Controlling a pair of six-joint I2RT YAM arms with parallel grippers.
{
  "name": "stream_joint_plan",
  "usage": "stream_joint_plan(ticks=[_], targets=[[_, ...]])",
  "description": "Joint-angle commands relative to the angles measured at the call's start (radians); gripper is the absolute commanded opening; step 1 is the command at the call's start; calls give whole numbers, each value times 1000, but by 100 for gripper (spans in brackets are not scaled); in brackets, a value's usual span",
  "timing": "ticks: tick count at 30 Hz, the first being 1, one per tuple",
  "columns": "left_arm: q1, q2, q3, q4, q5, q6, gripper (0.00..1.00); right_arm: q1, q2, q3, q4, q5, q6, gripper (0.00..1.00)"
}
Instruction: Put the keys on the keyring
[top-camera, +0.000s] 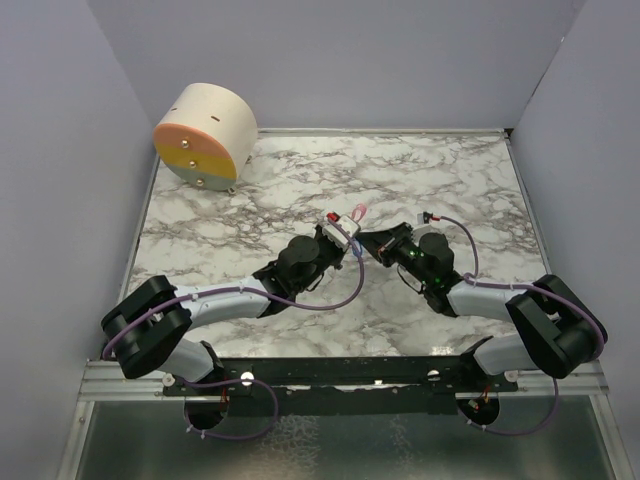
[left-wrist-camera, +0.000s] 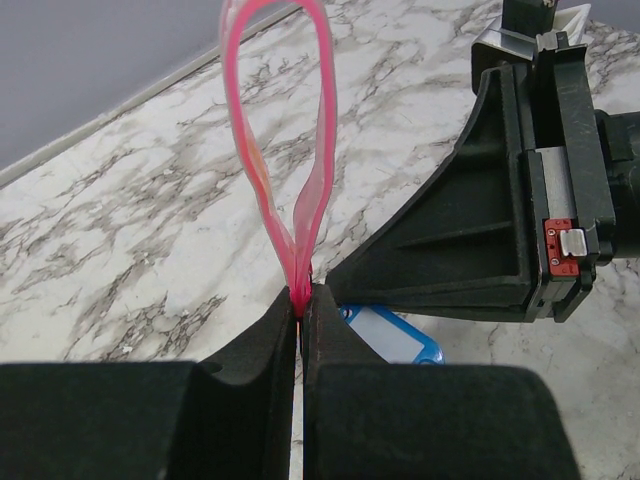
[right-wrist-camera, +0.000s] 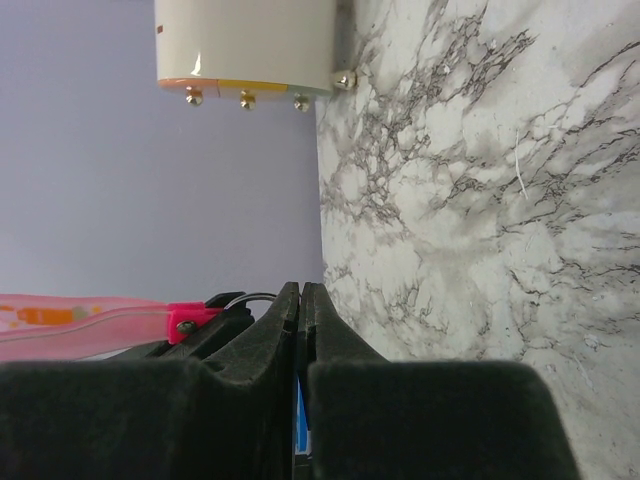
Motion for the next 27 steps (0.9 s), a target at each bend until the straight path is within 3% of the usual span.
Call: stream_joint_plan(ticks=[1, 27], targets=[[-11, 7, -3, 30, -24, 12, 0, -6, -19, -12, 38, 24, 12, 1], [-27, 26, 3, 30, -37, 27, 0, -16, 2, -49, 146, 8, 69, 1]])
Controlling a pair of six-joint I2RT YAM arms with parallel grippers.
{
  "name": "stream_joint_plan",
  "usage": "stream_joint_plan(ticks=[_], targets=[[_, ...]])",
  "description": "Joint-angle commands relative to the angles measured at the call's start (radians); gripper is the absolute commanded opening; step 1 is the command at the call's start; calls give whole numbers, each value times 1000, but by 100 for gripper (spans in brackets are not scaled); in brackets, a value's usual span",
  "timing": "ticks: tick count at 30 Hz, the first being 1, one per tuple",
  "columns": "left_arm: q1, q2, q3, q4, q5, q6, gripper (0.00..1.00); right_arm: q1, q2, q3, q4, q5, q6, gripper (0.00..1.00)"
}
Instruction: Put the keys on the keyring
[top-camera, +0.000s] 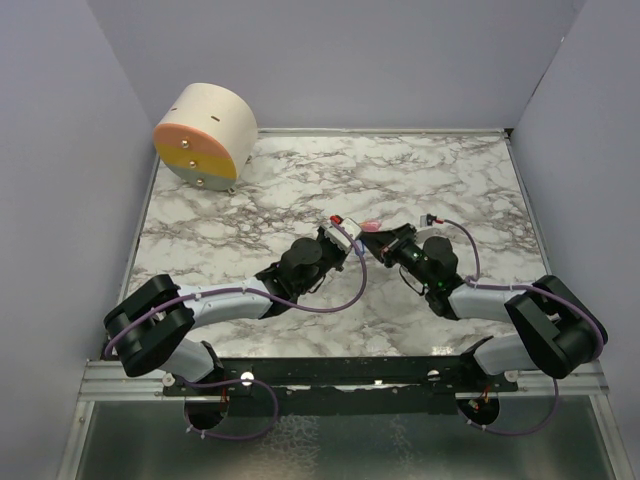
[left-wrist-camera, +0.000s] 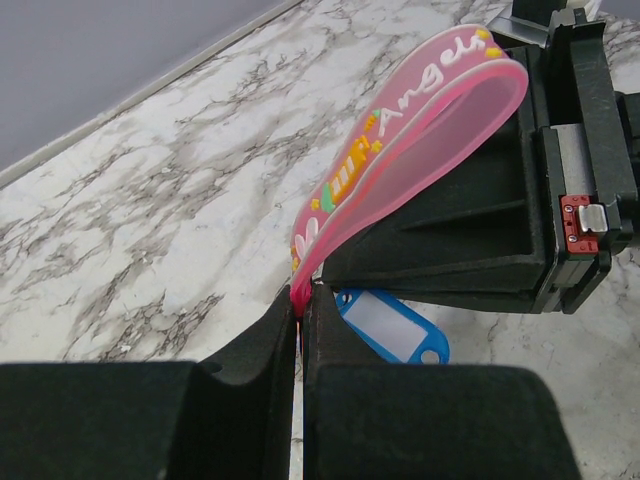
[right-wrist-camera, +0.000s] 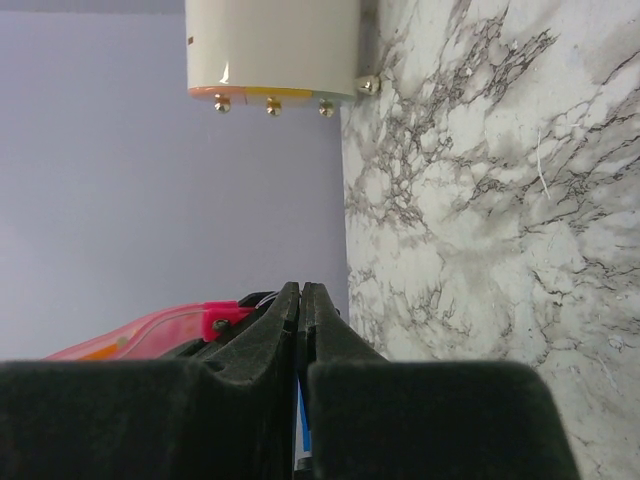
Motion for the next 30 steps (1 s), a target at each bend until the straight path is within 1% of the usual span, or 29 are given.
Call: stream_joint_plan(ticks=[1, 10, 23, 28, 30], targets=[[-9, 11, 3, 24, -22, 12, 0, -8, 4, -17, 69, 10, 22, 1], [-11, 5, 0, 23, -22, 8, 0, -18, -8, -38, 87, 16, 27, 1], [-11, 4, 6, 11, -25, -4, 0, -32, -56, -57, 72, 30, 12, 1], [-11, 3, 7, 7, -20, -7, 6, -36, -77, -59, 54, 38, 2, 1], [-11, 0, 10, 7, -19, -7, 11, -37, -80, -58, 50, 38, -3, 1]])
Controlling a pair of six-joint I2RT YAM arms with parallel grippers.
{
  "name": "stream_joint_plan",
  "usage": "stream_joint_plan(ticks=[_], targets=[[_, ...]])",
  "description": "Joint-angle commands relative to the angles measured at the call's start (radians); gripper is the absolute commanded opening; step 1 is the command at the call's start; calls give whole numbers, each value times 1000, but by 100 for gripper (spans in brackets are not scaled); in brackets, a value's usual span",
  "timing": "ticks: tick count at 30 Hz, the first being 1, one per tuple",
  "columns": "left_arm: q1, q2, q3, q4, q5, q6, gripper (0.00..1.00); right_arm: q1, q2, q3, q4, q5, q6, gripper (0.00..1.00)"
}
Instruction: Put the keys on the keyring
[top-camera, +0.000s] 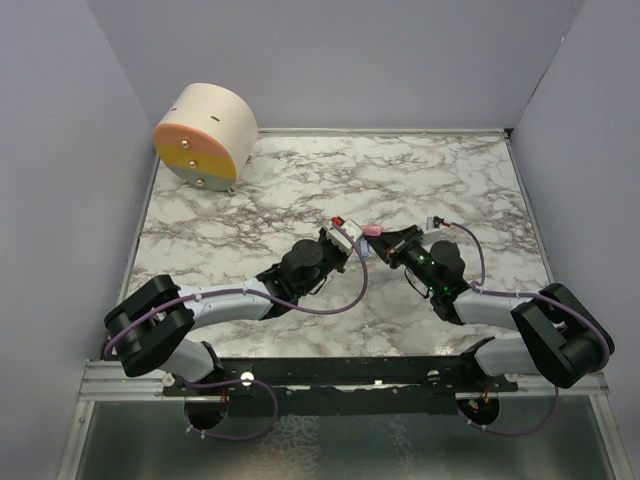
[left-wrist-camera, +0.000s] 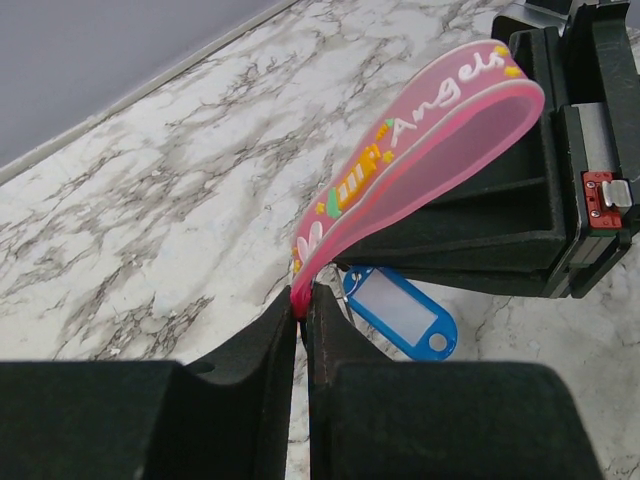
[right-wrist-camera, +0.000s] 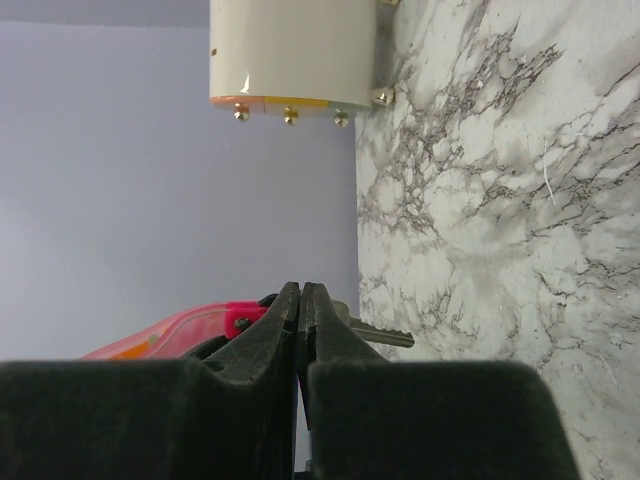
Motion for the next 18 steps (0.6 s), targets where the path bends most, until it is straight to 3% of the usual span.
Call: stream_joint_plan(ticks=[1, 6, 18], targets=[[-2, 0, 9, 3, -14, -7, 15, -10, -29, -8, 11, 38, -14, 1], [-2, -5, 7, 1, -12, -8, 27, -11, -30, -3, 4, 39, -27, 1], [-2, -5, 3, -2, -54, -2, 29, -12, -94, 8, -57, 66, -77, 1]])
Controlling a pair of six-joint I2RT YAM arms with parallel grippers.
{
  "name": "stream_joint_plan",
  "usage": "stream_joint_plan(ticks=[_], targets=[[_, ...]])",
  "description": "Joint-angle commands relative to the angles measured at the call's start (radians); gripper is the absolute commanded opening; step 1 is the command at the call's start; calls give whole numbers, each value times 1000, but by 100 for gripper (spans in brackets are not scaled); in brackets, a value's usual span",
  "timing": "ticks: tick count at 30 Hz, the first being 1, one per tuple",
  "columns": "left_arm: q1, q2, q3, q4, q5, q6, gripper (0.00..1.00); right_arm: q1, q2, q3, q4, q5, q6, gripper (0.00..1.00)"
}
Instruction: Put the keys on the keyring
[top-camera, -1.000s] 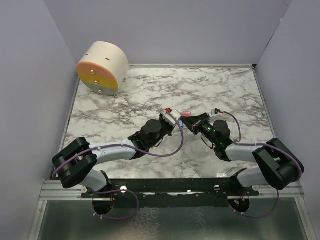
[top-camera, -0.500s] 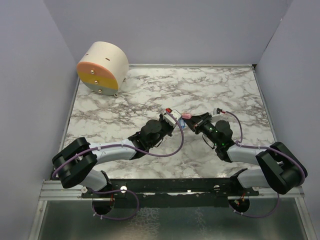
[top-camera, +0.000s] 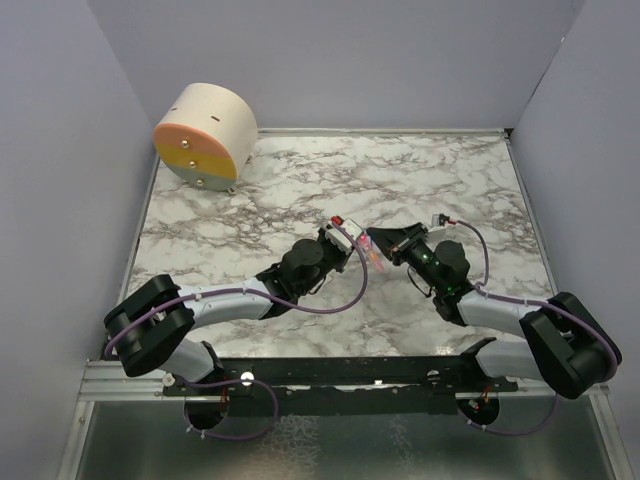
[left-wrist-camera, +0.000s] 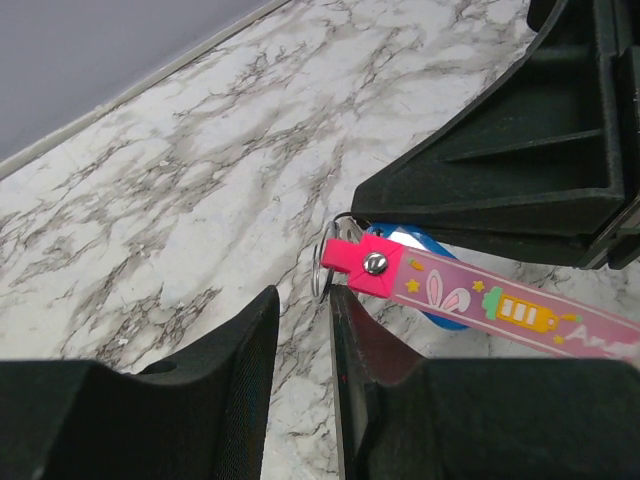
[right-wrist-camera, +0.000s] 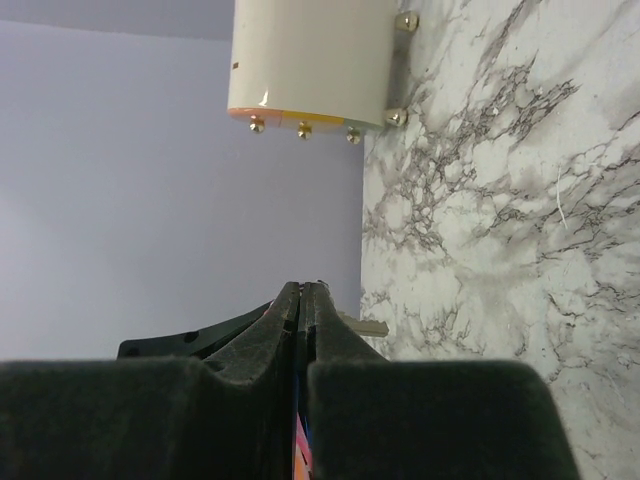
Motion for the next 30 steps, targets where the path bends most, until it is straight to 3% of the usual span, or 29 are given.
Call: stream_joint_plan(ticks=[1, 15, 24, 30], targets=[[-2, -6, 3, 13, -52, 3, 29, -6, -47, 10, -50, 46, -45, 1], [-2, -16, -1, 20, -69, 3, 19, -6, -63, 21, -77, 40, -70, 1], [-2, -21, -13, 45, -43, 5, 32, -6, -56, 20, -72, 34, -70, 1], [-2, -24, -24, 68, -30, 9, 32, -6, -50, 17, -67, 32, -66, 1]])
